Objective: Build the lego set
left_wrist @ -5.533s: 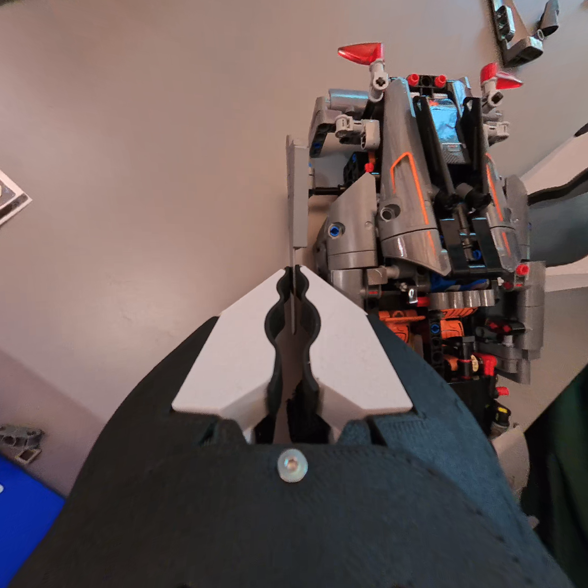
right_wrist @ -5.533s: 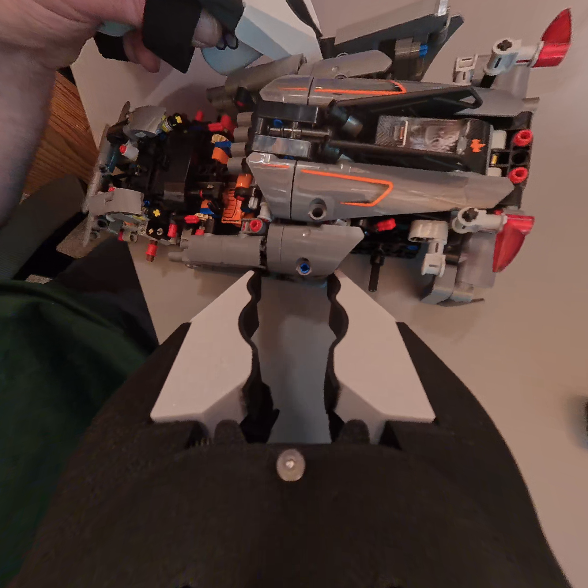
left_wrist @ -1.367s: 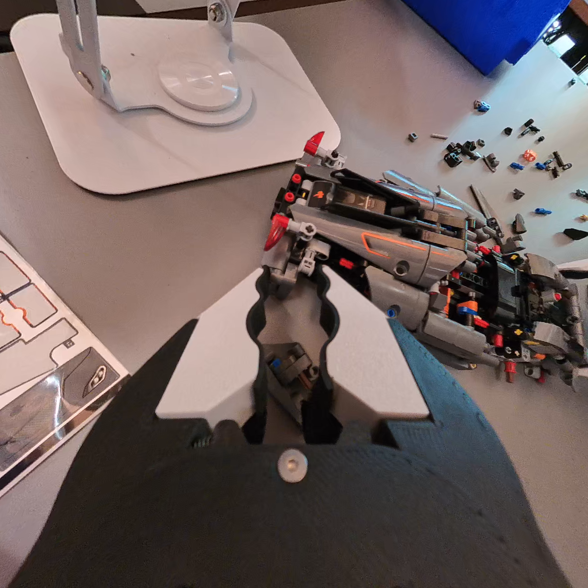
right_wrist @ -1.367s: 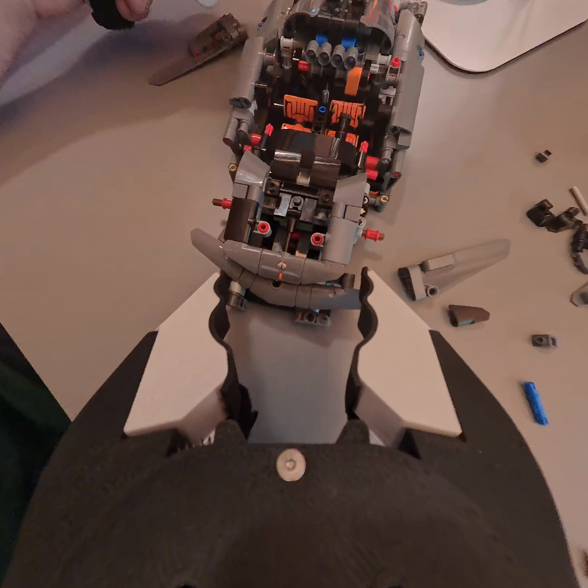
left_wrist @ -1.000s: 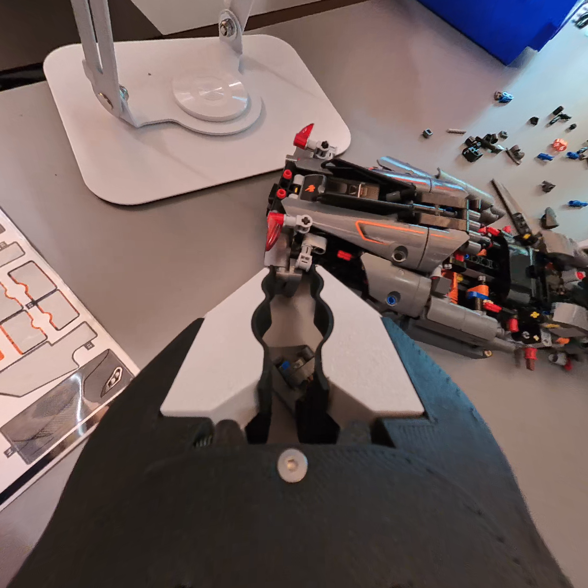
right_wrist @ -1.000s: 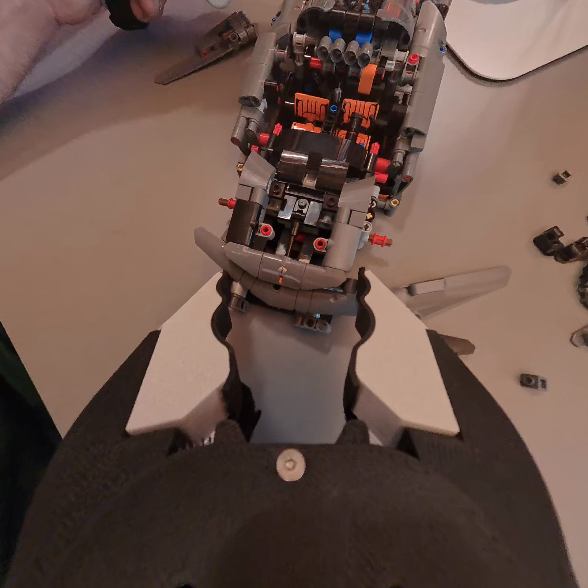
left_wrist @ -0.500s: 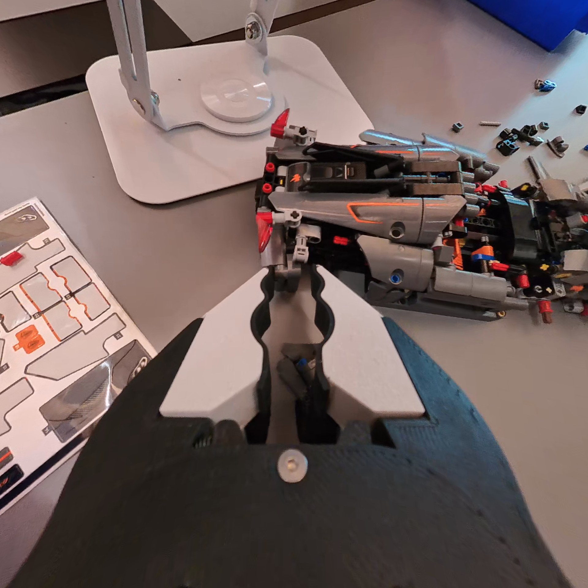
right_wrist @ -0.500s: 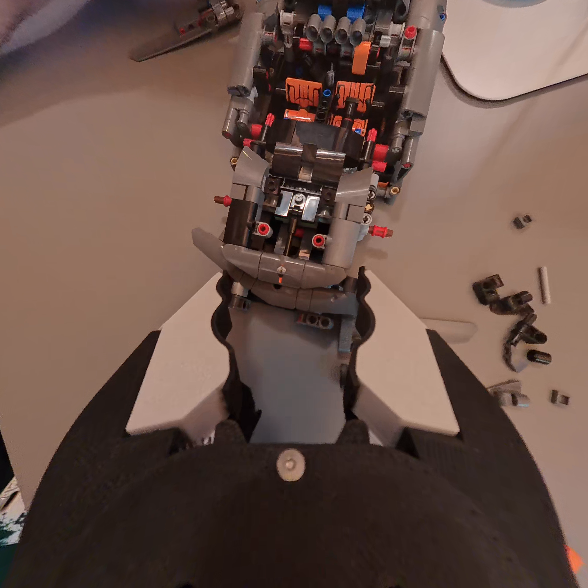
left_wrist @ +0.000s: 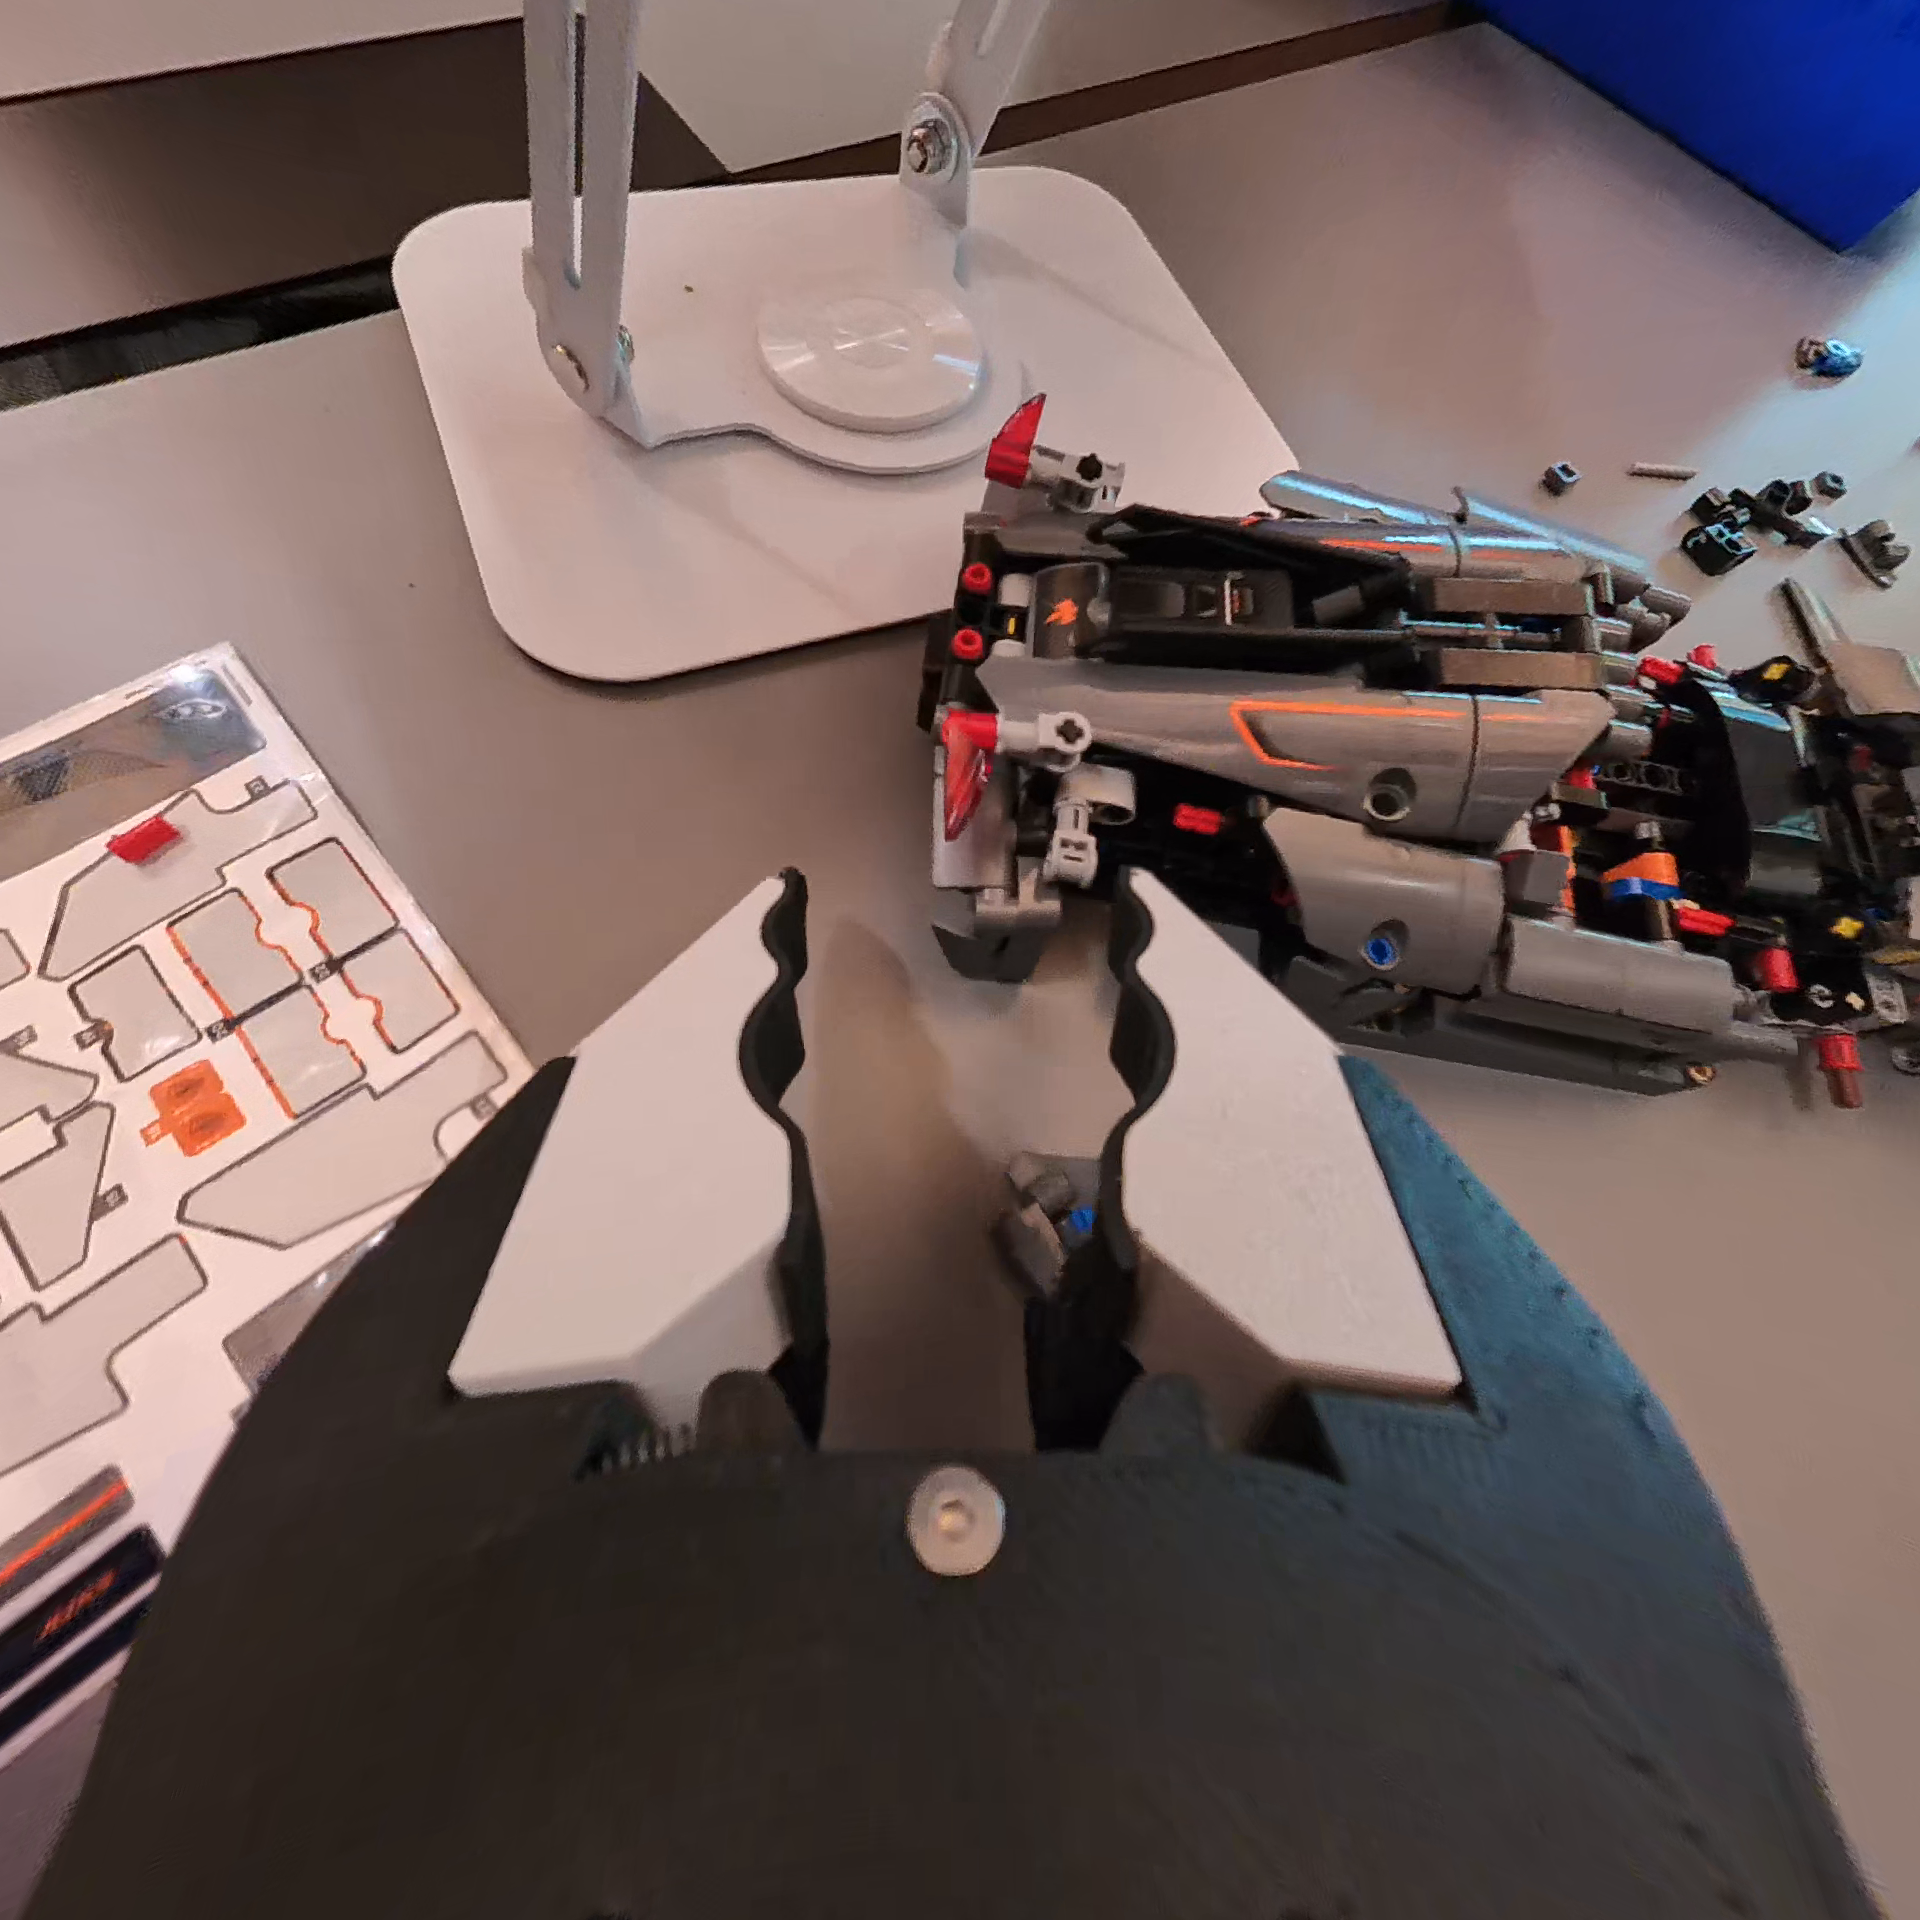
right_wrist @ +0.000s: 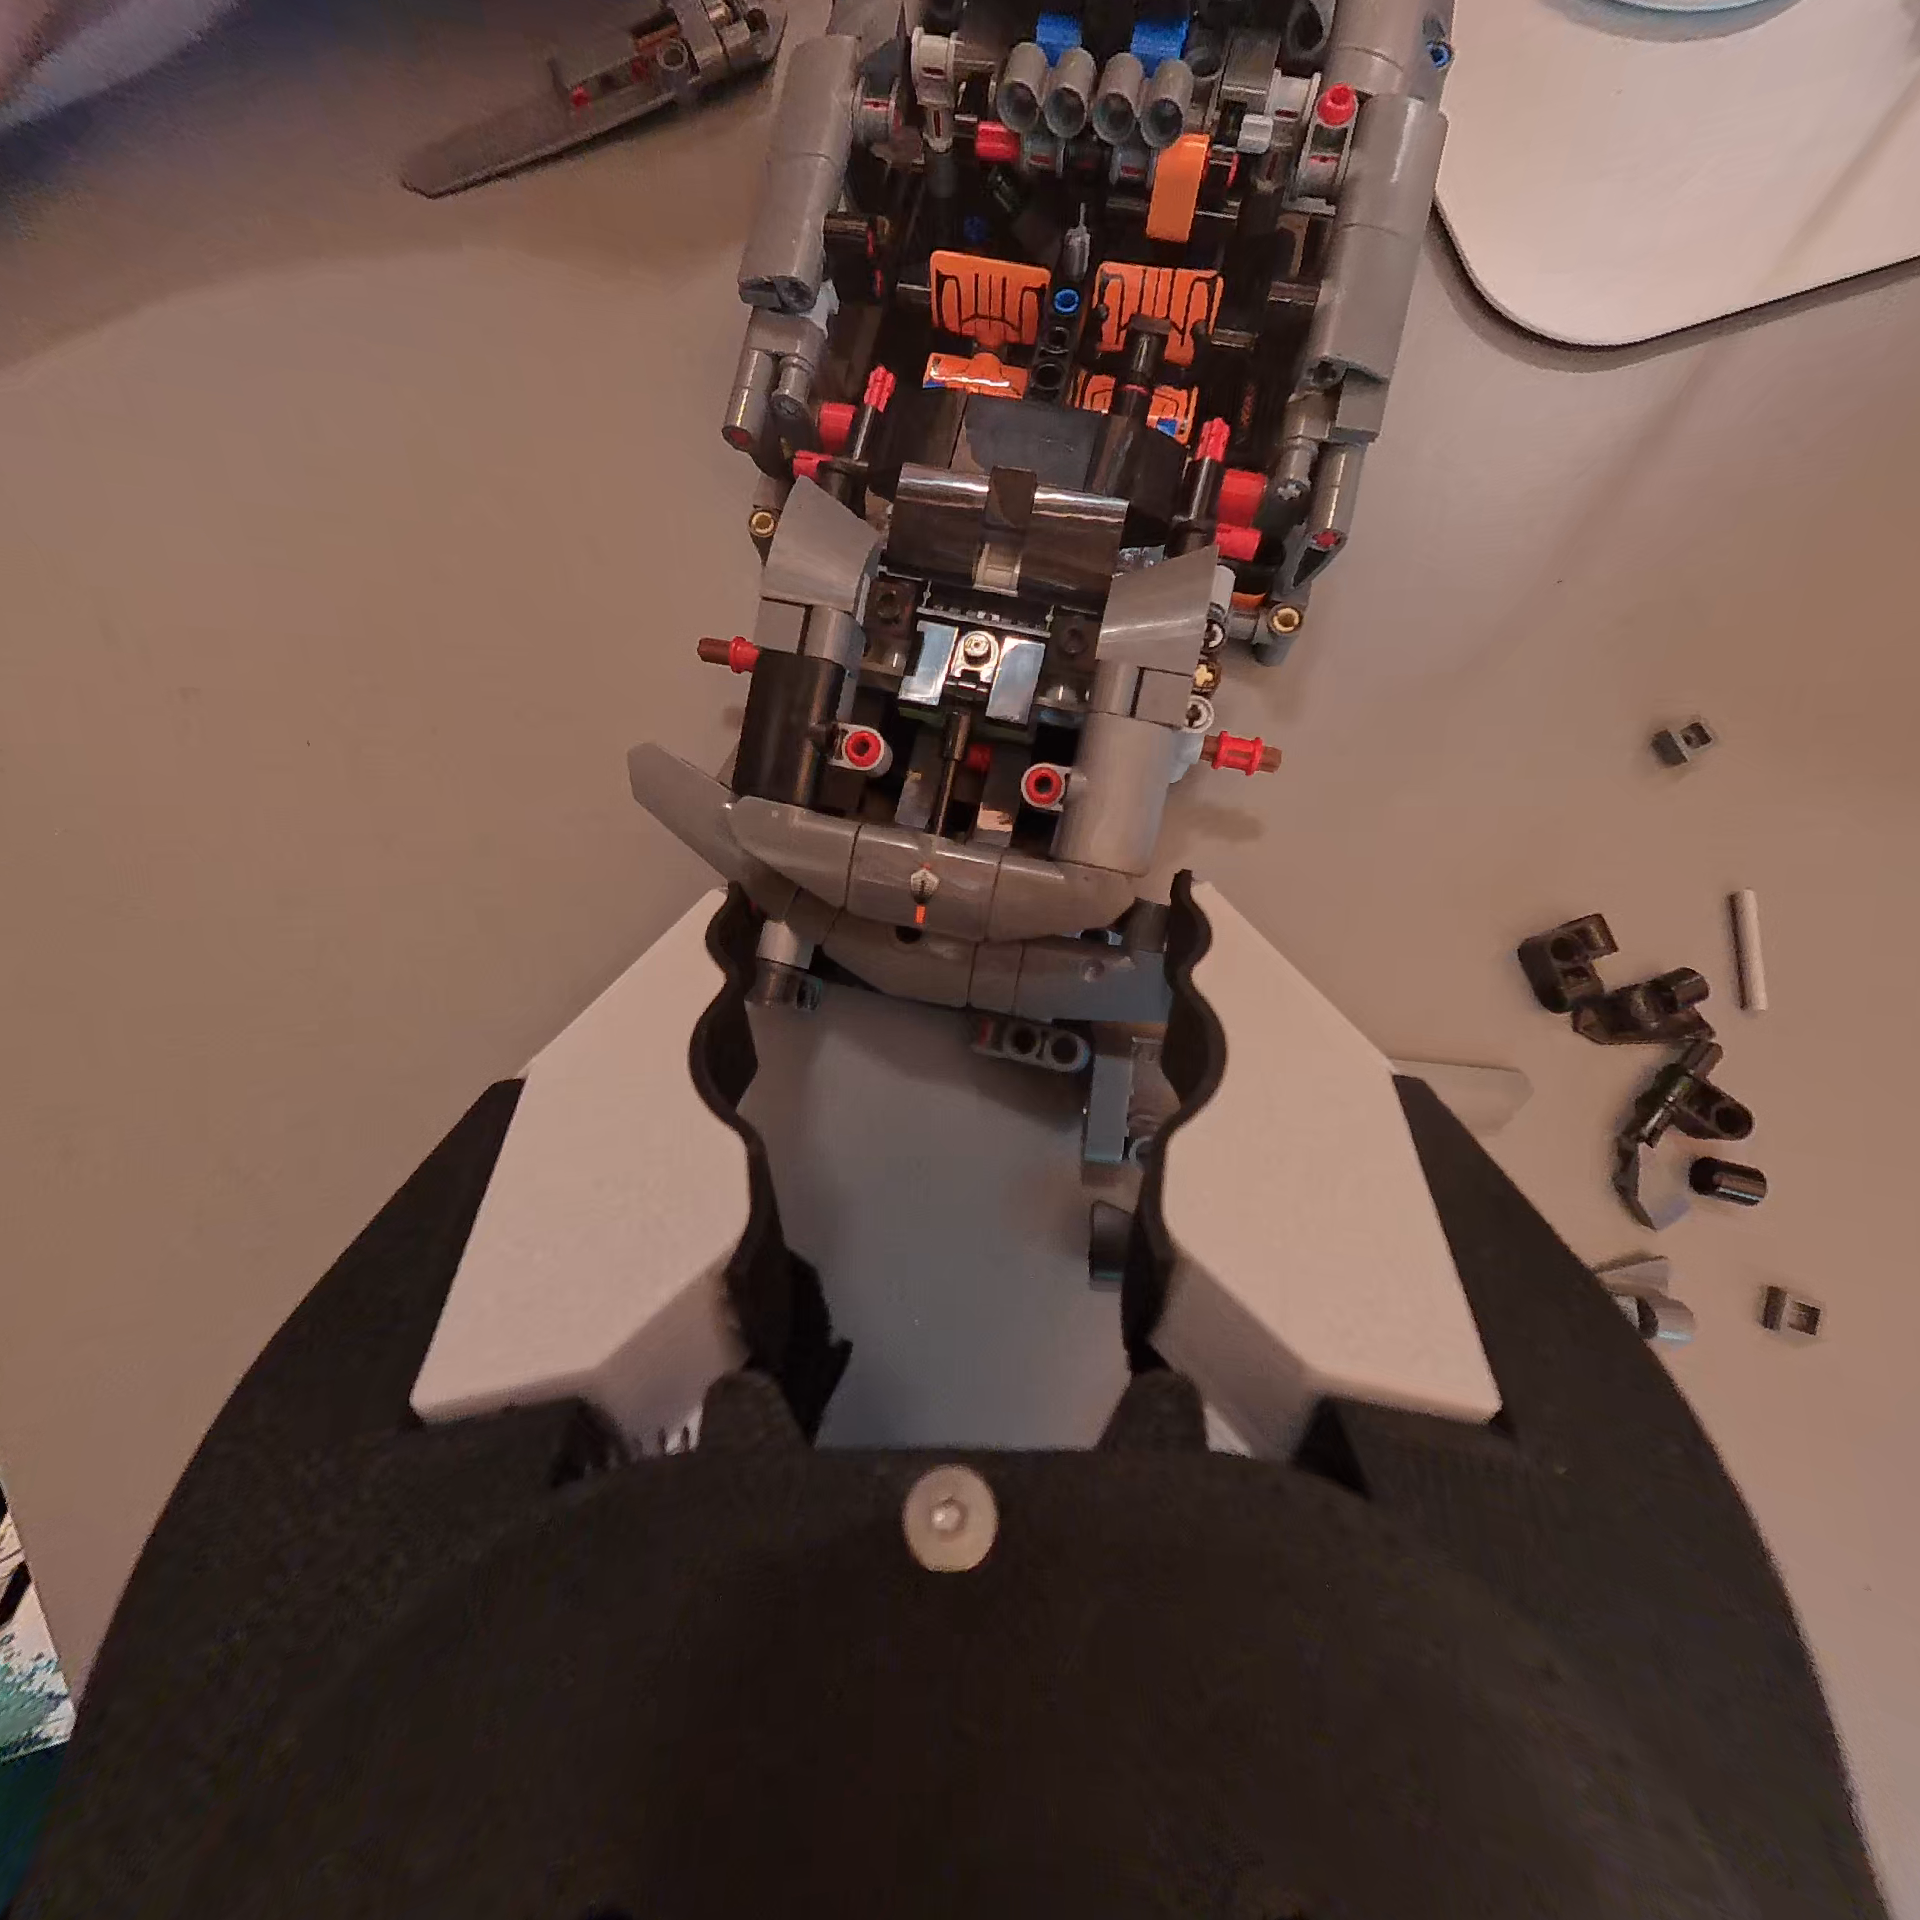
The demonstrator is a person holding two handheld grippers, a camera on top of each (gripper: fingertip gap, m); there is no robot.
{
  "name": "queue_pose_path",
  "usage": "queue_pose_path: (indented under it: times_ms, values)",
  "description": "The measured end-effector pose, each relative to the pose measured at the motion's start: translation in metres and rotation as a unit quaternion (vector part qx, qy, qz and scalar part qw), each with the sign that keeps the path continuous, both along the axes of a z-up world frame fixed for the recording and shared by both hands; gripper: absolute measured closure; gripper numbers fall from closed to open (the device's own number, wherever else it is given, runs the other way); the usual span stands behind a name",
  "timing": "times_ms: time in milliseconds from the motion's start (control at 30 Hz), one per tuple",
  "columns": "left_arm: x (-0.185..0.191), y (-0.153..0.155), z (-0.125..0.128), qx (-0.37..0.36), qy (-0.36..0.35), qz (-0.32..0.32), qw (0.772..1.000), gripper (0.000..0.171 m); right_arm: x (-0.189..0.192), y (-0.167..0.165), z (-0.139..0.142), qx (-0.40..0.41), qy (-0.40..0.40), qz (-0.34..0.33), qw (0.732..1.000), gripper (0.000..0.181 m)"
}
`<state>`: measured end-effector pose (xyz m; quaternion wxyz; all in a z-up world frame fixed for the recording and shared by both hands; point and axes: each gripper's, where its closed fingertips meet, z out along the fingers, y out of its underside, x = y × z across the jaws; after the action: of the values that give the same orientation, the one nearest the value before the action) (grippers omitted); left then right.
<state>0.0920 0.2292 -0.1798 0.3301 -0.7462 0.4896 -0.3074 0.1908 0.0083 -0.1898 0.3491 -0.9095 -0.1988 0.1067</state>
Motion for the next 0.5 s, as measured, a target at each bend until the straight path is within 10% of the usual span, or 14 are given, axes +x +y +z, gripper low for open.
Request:
queue_pose_path:
  times_ms: [500]
  values:
    - [0.012, -0.008, -0.004, -0.016, 0.006, -0.038, 0.999, 0.142, 0.001, 0.003, 0.000, 0.000, -0.007, 0.024, 1.000, 0.104]
